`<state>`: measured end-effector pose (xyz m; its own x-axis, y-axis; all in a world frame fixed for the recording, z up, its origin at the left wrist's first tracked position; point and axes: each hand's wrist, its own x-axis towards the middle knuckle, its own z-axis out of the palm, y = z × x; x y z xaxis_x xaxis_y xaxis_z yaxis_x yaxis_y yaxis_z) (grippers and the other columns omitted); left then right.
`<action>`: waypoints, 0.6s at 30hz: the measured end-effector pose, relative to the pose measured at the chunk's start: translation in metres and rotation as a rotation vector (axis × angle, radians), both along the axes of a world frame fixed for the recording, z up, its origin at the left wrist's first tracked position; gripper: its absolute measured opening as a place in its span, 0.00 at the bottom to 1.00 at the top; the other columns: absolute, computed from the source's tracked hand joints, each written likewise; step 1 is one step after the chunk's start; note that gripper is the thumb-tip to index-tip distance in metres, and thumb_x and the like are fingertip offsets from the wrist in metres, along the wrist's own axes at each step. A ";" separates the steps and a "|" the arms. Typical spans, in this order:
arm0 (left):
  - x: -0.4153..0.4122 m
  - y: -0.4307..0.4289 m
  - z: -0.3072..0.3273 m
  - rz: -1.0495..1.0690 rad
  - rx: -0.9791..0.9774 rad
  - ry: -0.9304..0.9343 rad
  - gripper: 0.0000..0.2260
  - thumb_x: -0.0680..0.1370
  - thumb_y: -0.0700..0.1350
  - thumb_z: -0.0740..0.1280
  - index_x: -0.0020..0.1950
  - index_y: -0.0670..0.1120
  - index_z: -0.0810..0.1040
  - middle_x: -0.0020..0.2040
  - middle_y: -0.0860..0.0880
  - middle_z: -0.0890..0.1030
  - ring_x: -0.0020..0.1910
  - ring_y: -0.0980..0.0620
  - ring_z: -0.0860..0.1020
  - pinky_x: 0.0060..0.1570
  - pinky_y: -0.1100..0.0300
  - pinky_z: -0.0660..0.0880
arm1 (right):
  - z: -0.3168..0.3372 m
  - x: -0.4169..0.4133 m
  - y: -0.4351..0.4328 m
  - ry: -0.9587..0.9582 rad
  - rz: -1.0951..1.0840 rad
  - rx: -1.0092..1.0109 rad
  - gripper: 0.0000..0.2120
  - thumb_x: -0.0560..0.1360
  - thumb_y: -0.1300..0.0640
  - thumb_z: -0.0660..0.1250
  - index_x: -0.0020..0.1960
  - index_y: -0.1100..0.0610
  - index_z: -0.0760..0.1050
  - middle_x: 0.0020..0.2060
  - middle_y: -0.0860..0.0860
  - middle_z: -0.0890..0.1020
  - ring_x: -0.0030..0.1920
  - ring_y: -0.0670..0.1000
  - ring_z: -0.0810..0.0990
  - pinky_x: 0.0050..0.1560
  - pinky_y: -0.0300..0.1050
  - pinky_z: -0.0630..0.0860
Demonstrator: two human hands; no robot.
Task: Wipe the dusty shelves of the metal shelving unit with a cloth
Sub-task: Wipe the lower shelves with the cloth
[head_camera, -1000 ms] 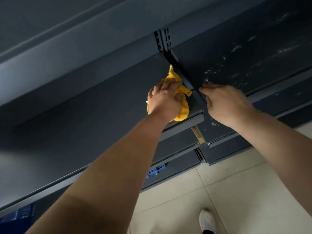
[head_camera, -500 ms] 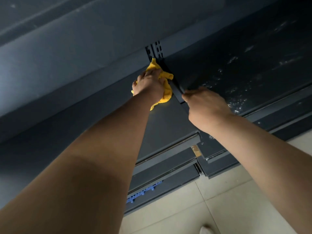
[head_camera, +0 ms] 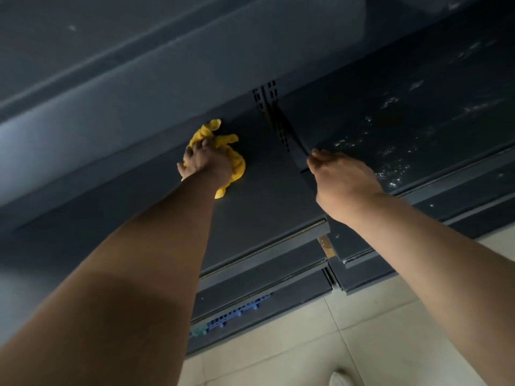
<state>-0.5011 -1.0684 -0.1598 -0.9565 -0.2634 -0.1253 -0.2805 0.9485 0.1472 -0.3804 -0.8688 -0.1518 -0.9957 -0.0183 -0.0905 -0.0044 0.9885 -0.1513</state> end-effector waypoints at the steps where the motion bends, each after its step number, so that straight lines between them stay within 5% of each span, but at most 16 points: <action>1: 0.007 -0.011 0.000 0.013 0.002 0.004 0.24 0.82 0.54 0.52 0.77 0.50 0.59 0.77 0.49 0.60 0.77 0.45 0.55 0.74 0.43 0.52 | 0.000 0.001 0.000 -0.008 0.000 -0.004 0.25 0.77 0.64 0.58 0.73 0.59 0.63 0.71 0.53 0.68 0.68 0.54 0.71 0.65 0.48 0.72; 6: 0.048 -0.038 0.000 0.016 0.010 0.022 0.24 0.83 0.52 0.52 0.79 0.52 0.56 0.79 0.50 0.57 0.78 0.47 0.51 0.75 0.43 0.49 | 0.007 0.002 0.001 -0.091 0.014 -0.072 0.27 0.76 0.65 0.57 0.75 0.59 0.60 0.76 0.53 0.61 0.74 0.55 0.64 0.70 0.52 0.67; 11: 0.081 -0.033 -0.002 -0.014 0.020 0.029 0.23 0.83 0.52 0.50 0.78 0.51 0.55 0.79 0.50 0.55 0.78 0.46 0.49 0.74 0.41 0.46 | 0.014 0.020 0.003 -0.047 0.039 -0.113 0.23 0.75 0.67 0.59 0.70 0.60 0.68 0.67 0.56 0.73 0.65 0.58 0.73 0.61 0.54 0.75; 18: 0.123 0.003 0.001 -0.176 0.056 0.005 0.24 0.83 0.52 0.50 0.79 0.52 0.53 0.79 0.49 0.54 0.78 0.46 0.46 0.75 0.42 0.44 | 0.009 0.063 -0.003 0.036 0.052 -0.152 0.26 0.75 0.68 0.60 0.72 0.58 0.66 0.74 0.52 0.66 0.71 0.52 0.70 0.64 0.52 0.74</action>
